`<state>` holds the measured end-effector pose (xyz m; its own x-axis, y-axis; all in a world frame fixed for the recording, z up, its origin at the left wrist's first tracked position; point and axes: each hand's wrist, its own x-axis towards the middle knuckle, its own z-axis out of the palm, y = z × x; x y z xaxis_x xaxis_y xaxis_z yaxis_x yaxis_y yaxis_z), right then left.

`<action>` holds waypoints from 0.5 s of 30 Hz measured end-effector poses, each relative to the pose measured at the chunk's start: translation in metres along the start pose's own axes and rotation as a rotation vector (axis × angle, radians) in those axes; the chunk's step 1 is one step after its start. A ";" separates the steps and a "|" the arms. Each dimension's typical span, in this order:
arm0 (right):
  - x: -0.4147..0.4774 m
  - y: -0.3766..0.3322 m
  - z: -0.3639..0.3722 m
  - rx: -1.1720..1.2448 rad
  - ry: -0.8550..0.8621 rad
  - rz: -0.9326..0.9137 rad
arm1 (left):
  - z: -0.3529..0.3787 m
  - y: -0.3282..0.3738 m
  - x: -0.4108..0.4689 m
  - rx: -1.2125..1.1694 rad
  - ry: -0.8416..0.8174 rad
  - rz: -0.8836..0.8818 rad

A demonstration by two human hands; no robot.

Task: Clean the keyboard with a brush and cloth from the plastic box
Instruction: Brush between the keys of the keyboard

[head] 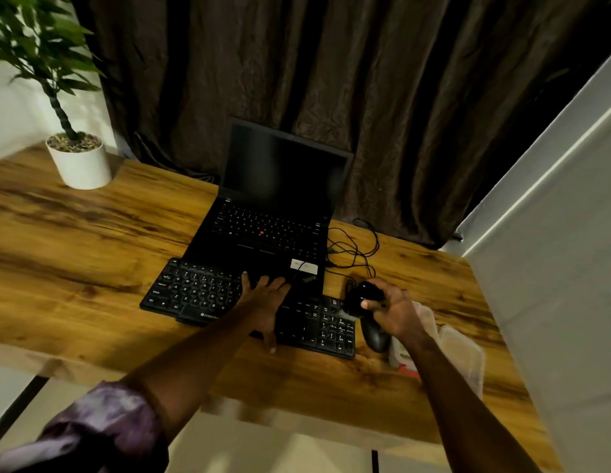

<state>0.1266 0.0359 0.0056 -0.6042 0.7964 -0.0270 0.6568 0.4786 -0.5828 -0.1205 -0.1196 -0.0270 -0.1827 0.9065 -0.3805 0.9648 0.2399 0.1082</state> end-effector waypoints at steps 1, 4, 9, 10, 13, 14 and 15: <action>-0.001 0.003 -0.004 -0.018 0.008 0.000 | 0.000 0.000 0.000 0.000 0.002 -0.001; 0.000 -0.001 -0.002 -0.024 0.013 -0.014 | -0.001 0.001 0.001 -0.007 0.000 0.001; 0.013 -0.027 0.028 -0.003 -0.041 -0.084 | 0.002 -0.003 0.004 -0.033 -0.003 0.005; 0.014 -0.032 0.032 0.005 -0.034 -0.094 | 0.002 -0.004 0.004 -0.035 0.000 0.009; 0.013 -0.035 0.031 0.046 -0.023 -0.054 | 0.002 -0.004 0.003 -0.046 0.010 0.027; 0.011 -0.031 0.028 0.057 -0.020 -0.042 | 0.002 -0.004 0.002 -0.051 0.011 0.030; 0.010 -0.025 0.023 0.055 -0.014 -0.030 | 0.001 -0.004 0.002 -0.053 0.007 0.031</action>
<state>0.0943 0.0232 0.0009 -0.6300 0.7763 -0.0198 0.6125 0.4811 -0.6271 -0.1249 -0.1197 -0.0294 -0.1547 0.9161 -0.3698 0.9586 0.2297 0.1681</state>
